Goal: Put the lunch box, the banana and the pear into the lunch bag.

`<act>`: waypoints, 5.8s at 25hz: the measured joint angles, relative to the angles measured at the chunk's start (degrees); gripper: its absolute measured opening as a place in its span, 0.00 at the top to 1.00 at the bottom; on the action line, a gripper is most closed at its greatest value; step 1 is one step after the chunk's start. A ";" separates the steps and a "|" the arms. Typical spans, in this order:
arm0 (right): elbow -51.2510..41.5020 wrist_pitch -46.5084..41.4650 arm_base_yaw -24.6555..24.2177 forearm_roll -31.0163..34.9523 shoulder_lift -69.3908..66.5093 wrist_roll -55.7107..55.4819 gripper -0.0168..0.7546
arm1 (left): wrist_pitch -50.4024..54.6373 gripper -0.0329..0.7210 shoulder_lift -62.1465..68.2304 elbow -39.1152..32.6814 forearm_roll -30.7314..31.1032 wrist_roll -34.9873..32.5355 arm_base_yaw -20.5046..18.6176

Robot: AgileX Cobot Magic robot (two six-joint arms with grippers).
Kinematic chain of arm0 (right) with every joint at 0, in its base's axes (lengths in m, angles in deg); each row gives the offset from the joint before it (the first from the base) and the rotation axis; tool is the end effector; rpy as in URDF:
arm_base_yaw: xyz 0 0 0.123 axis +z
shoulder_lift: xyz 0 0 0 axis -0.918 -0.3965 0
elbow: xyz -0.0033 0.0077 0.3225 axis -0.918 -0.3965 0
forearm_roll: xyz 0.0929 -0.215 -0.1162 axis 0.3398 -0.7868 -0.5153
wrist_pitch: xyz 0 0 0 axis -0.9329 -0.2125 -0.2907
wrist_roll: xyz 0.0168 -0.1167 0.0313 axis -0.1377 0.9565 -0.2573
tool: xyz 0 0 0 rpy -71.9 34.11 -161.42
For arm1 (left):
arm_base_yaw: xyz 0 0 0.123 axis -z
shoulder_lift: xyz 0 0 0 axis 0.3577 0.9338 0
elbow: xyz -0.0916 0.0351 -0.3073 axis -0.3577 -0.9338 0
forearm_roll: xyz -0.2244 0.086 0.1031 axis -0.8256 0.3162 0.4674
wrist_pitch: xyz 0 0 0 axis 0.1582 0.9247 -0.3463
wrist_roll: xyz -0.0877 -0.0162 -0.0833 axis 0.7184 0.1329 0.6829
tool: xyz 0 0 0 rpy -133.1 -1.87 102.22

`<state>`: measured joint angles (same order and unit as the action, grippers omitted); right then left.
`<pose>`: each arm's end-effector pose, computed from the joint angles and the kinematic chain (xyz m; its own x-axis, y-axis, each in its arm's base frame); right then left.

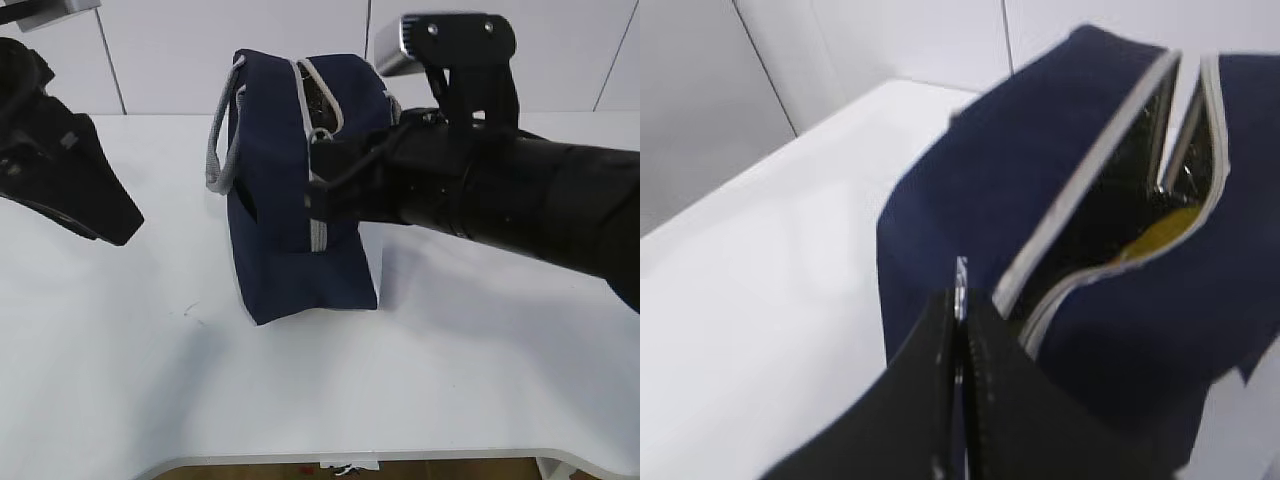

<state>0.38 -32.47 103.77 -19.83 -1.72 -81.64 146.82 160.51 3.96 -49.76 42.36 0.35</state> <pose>0.2787 0.2110 0.2889 -0.3259 -0.0374 -0.9447 -0.5571 0.8149 0.1599 0.2465 -0.1515 0.3410 -0.8261 0.4430 -0.3484 0.5546 0.7489 -0.3628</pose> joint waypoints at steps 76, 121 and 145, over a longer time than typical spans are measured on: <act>12.39 -4.38 -1.62 9.09 -4.11 0.00 0.98 | -19.23 0.96 9.40 0.04 8.39 -9.11 5.29; 17.86 -8.00 -11.95 14.80 -10.86 0.09 0.98 | -9.61 0.96 5.32 0.04 11.83 -9.20 5.29; 28.77 -20.79 -10.15 15.23 -16.90 0.09 0.98 | -5.95 0.58 3.33 0.04 8.03 -6.33 5.29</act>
<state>29.15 -53.26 93.61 -4.60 -18.62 -81.54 140.86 163.84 4.00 -41.73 36.03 5.64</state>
